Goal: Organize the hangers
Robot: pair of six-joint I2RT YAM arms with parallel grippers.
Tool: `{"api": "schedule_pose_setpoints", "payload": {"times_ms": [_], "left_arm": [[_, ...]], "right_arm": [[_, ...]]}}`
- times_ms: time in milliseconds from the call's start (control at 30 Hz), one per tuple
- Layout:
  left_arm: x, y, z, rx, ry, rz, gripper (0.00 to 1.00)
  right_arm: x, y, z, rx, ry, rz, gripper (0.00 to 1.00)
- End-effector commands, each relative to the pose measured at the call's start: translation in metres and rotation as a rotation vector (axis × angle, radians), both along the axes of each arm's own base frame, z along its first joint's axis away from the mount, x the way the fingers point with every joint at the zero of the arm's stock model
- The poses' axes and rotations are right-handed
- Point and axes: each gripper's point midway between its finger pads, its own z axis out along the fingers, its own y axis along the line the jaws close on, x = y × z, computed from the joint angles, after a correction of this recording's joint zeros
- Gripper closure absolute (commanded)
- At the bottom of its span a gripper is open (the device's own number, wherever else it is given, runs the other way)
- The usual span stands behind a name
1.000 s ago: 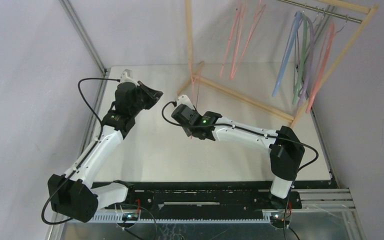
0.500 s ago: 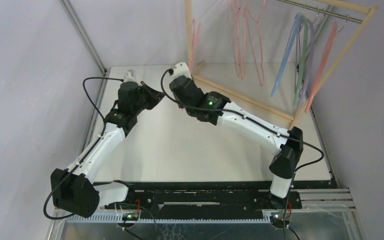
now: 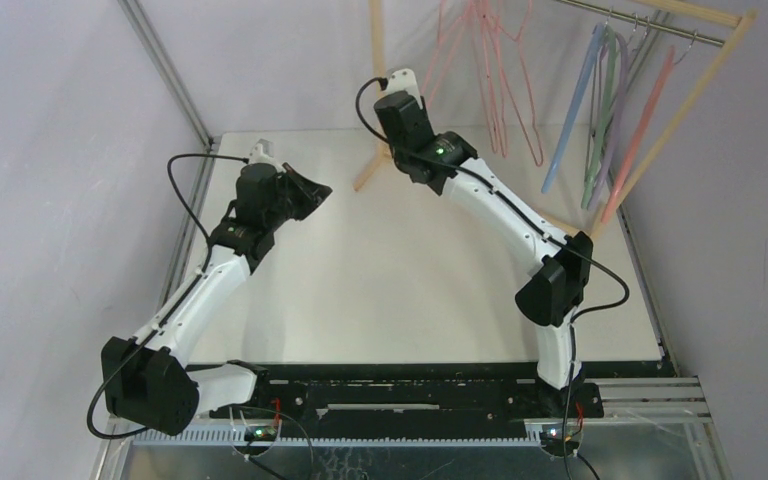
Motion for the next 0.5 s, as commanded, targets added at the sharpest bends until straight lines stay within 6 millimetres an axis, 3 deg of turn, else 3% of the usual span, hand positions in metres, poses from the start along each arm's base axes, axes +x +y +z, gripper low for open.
{"api": "schedule_pose_setpoints", "payload": {"times_ms": [0, 467], "left_arm": [[0.0, -0.003, 0.011, 0.01, -0.043, -0.032, 1.0], [0.007, -0.005, 0.004, 0.02, -0.019, -0.038, 1.0]], "right_arm": [[0.014, -0.004, 0.046, 0.036, -0.1, 0.026, 1.0], [0.04, -0.015, 0.052, 0.082, -0.11, 0.011, 1.0]]}}
